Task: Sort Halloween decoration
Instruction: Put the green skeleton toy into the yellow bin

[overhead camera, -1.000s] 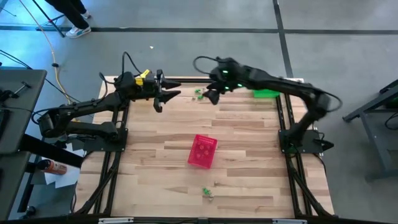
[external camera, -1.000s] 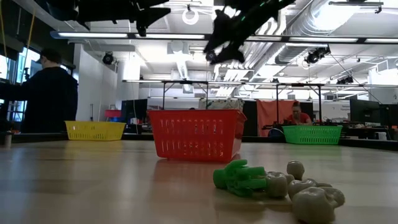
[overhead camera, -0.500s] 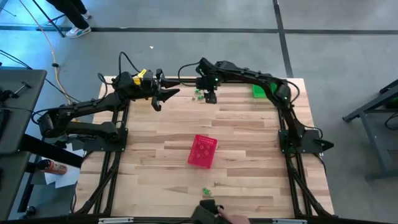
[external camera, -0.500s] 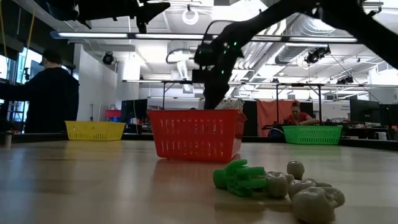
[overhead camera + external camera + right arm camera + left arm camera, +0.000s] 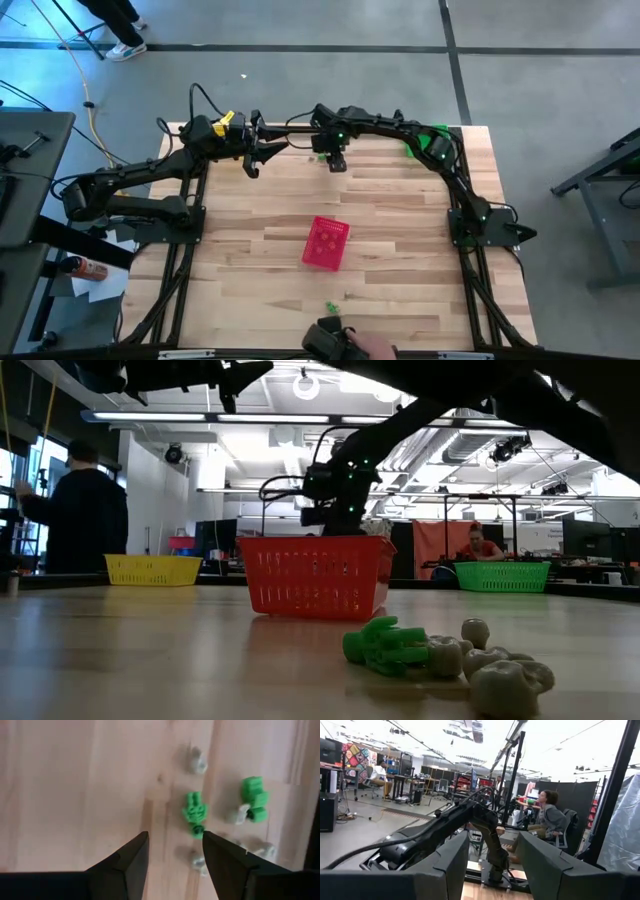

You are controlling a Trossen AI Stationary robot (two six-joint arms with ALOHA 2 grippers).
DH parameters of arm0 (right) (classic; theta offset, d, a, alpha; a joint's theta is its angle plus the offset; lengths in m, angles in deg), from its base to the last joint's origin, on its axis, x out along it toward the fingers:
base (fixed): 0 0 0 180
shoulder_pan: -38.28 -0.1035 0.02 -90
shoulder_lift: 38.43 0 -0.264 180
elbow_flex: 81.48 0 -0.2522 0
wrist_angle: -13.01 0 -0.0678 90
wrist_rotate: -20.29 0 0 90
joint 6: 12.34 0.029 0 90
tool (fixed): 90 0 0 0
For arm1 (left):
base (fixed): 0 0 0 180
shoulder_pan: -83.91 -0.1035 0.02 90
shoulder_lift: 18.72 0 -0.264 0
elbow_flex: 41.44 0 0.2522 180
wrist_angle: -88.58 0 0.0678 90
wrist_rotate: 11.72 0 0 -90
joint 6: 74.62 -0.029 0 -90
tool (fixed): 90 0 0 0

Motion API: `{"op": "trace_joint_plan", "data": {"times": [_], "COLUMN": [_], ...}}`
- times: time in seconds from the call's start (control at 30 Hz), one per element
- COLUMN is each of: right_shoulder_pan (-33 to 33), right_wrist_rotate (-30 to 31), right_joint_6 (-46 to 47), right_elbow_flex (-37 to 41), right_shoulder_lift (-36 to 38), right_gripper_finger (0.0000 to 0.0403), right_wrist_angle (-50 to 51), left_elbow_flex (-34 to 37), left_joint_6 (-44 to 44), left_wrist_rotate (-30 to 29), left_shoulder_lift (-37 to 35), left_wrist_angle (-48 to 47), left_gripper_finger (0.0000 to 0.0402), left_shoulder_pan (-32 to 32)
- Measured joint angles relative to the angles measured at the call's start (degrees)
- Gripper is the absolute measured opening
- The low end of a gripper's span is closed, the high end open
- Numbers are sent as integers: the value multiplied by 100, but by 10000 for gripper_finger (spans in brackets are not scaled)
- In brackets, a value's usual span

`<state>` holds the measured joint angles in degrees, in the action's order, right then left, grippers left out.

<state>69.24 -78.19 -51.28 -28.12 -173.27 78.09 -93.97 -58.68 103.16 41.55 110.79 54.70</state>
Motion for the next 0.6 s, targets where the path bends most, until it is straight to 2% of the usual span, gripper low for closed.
{"op": "trace_joint_plan", "data": {"times": [0.13, 0.37, 0.47, 0.6], "right_shoulder_pan": [2, 4, 4, 7], "right_wrist_rotate": [191, 184, 149, 80], "right_joint_6": [15, 242, 588, 982], "right_elbow_flex": [2, 2, 2, 2], "right_shoulder_lift": [4, 4, 4, 4], "right_gripper_finger": [165, 144, 113, 40], "right_wrist_angle": [-225, -326, -457, -482], "left_elbow_flex": [0, 0, 0, 0], "left_joint_6": [0, 0, 0, 0], "left_wrist_rotate": [-4, -13, -15, -15], "left_shoulder_lift": [0, 0, 0, 0], "left_wrist_angle": [-2, -2, -3, -4], "left_gripper_finger": [161, 161, 161, 161], "left_shoulder_pan": [0, 0, 0, 0]}}
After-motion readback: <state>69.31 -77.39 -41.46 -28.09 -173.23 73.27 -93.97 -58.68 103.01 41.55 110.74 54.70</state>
